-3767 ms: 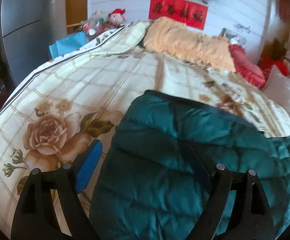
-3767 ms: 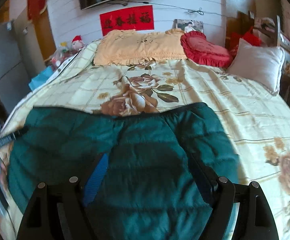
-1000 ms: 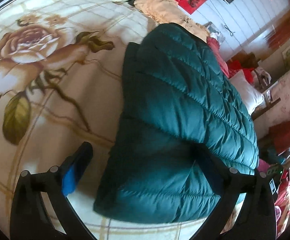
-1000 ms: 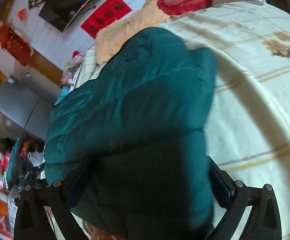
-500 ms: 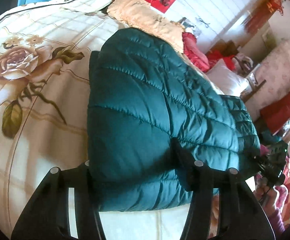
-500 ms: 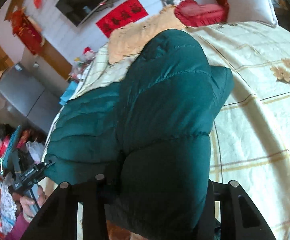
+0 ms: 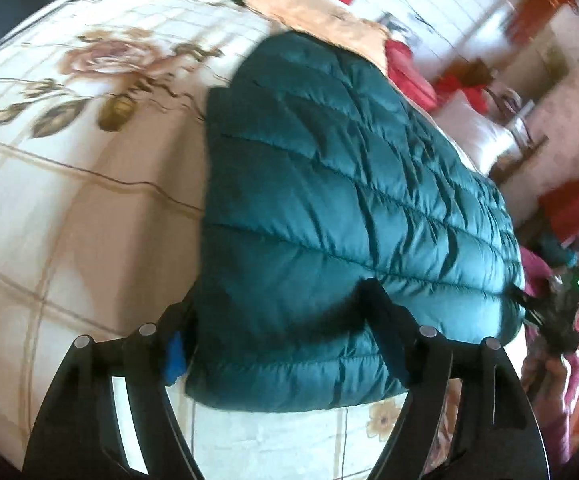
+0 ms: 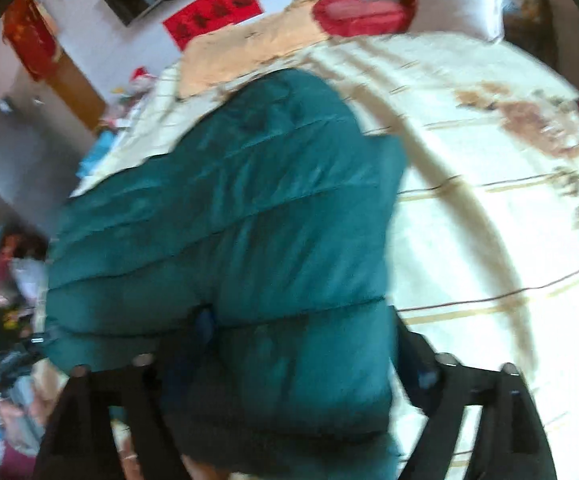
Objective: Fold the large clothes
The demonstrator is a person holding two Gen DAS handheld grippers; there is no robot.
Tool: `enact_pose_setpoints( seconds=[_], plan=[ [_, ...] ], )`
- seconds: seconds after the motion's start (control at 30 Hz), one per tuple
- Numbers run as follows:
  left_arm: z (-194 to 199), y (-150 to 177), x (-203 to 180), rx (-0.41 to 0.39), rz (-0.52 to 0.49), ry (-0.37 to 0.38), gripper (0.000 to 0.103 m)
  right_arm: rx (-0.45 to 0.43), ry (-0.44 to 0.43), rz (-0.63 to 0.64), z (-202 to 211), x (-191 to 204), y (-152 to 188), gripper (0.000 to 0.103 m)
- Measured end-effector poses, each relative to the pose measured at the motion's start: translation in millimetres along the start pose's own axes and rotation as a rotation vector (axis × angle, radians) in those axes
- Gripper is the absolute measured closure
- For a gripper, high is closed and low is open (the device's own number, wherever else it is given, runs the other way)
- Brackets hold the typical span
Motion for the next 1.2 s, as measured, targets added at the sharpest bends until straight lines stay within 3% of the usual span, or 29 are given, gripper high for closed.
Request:
enact_pose_setpoints(
  seconds=[0.17, 0.4, 0.83, 1.2],
  plan=[
    [39, 4, -4, -0.135, -0.060, -0.133, 0.027, -0.094, 0.159, 0.046, 45, 1, -8, 0.017],
    [66, 19, -39, -0.273, -0.184, -0.212, 0.027, -0.172, 0.162, 0.101, 84, 32, 9, 0.017],
    [57, 50, -91, -0.303, -0.259, -0.195, 0.027, -0.194, 0.143, 0.234, 70, 135, 34, 0.011],
    [45, 65, -93, -0.289, -0.275, -0.215, 0.027, -0.191, 0.122, 0.237, 58, 159, 41, 0.006]
  ],
)
Point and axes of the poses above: each gripper's, at about its wrist camera, not at the fingertips, and z roughly against the way its jaws point, x to its left, y to its underside, the point moved 8 cm from there along -z, roughly the way its jaws point, and after that the axes turned 10 degrees about z, right-handed, at the moved point
